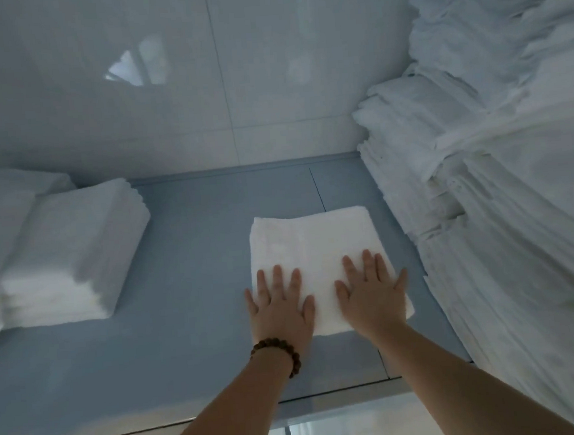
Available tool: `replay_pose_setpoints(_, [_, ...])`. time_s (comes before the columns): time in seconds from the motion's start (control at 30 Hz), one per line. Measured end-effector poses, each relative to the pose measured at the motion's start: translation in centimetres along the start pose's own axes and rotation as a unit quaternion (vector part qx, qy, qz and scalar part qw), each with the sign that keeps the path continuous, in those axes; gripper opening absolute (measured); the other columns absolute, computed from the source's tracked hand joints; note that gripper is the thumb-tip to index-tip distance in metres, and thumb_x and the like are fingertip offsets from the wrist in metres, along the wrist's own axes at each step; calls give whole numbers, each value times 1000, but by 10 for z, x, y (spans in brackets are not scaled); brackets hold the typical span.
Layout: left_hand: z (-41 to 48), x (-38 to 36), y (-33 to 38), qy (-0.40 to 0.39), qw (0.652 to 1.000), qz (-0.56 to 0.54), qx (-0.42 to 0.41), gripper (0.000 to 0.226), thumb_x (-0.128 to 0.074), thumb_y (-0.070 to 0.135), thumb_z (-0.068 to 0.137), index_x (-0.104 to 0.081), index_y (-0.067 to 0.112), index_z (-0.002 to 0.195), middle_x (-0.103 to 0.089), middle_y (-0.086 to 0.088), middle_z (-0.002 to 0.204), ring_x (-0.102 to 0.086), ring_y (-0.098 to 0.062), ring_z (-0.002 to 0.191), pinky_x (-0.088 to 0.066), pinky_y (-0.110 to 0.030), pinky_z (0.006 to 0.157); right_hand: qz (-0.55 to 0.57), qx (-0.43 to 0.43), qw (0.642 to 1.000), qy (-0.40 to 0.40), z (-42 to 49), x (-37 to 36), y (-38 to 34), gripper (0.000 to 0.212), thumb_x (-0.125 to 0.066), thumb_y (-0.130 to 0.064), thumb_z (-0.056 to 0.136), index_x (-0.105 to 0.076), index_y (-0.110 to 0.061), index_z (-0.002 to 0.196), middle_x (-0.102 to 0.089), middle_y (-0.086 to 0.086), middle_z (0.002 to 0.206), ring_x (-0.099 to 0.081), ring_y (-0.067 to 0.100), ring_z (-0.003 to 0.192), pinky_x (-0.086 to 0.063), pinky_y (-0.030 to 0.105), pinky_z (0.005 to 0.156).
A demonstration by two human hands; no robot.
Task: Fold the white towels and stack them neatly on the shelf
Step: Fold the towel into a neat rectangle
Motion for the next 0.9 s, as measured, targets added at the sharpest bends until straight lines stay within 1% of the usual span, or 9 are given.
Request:
replay_pose_setpoints(0.03, [6, -3, 6, 5, 1000, -1, 3, 63, 3, 58, 88, 10, 37, 148, 14, 4, 158, 23, -27, 142, 17, -50, 110, 5, -18, 1000, 5, -2, -3, 2, 61, -7, -55, 93, 2, -34, 150, 6, 5, 160, 7, 24, 147, 6, 62, 111])
replay_pose_setpoints(0.07, [11, -6, 11, 11, 1000, -5, 4, 65, 5, 58, 87, 10, 37, 148, 14, 3, 158, 23, -27, 142, 15, -50, 111, 11, -17, 1000, 16, -6, -7, 3, 62, -5, -56, 92, 2, -34, 150, 6, 5, 160, 8, 24, 147, 9, 62, 110])
replay_pose_setpoints(0.13, [20, -9, 18, 25, 1000, -15, 2, 68, 9, 59, 84, 9, 36, 148, 13, 2, 158, 23, -27, 142, 14, -49, 112, 18, 5, 999, 40, -11, -13, 4, 63, 1, -58, 91, 2, -35, 149, 3, 4, 160, 7, 24, 147, 14, 58, 111])
replay_pose_setpoints(0.2, [32, -8, 24, 32, 999, -22, -7, 69, 8, 60, 83, 8, 36, 148, 12, 1, 158, 22, -28, 142, 13, -47, 113, 24, 9, 998, 53, -1, -14, 11, 63, 1, -59, 91, 1, -35, 149, 3, 3, 160, 8, 24, 147, 15, 56, 112])
replay_pose_setpoints(0.37, [71, -7, 42, 41, 999, -29, -20, 63, -7, 58, 92, 4, 34, 149, 10, 0, 159, 19, -29, 143, 7, -48, 116, 29, 4, 997, 77, 42, -12, 27, 66, 1, -60, 88, -1, -36, 149, 1, 1, 160, 6, 23, 147, 10, 56, 115])
replay_pose_setpoints(0.47, [90, -8, 52, 43, 998, -30, -23, 64, -9, 58, 91, 2, 34, 150, 9, 1, 159, 18, -28, 143, 6, -48, 116, 19, 6, 996, 83, 62, -12, 37, 66, 3, -60, 87, 0, -37, 149, -1, 1, 160, 4, 23, 147, 8, 56, 115])
replay_pose_setpoints(0.63, [118, -8, 62, 48, 998, -21, -27, 64, -11, 58, 91, 0, 34, 150, 7, 1, 159, 15, -29, 144, 2, -49, 117, 19, 3, 995, 100, 88, -11, 44, 64, -1, -59, 90, -1, -37, 149, -3, 2, 160, 1, 24, 147, 5, 57, 115])
replay_pose_setpoints(0.77, [126, -6, 63, 49, 998, -22, -31, 63, -12, 58, 92, -2, 34, 150, 5, 1, 159, 13, -28, 144, 1, -48, 117, 23, 0, 995, 93, 95, -11, 45, 63, -1, -60, 90, 2, -37, 149, 1, 1, 160, 5, 23, 147, 8, 56, 115])
replay_pose_setpoints(0.9, [120, -4, 63, 44, 998, -30, -36, 63, -14, 57, 94, -5, 31, 151, 3, 0, 160, 9, -26, 145, -1, -45, 118, 23, 5, 996, 83, 93, -7, 45, 61, -7, -58, 94, -2, -34, 150, -2, 2, 160, 2, 23, 147, 9, 54, 116])
Point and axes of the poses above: each hand's wrist, its own z-axis towards the middle knuckle, its own x-axis out of the back of the hand, y = z × x, the point moved 2 cm from there along z, towards the middle knuckle
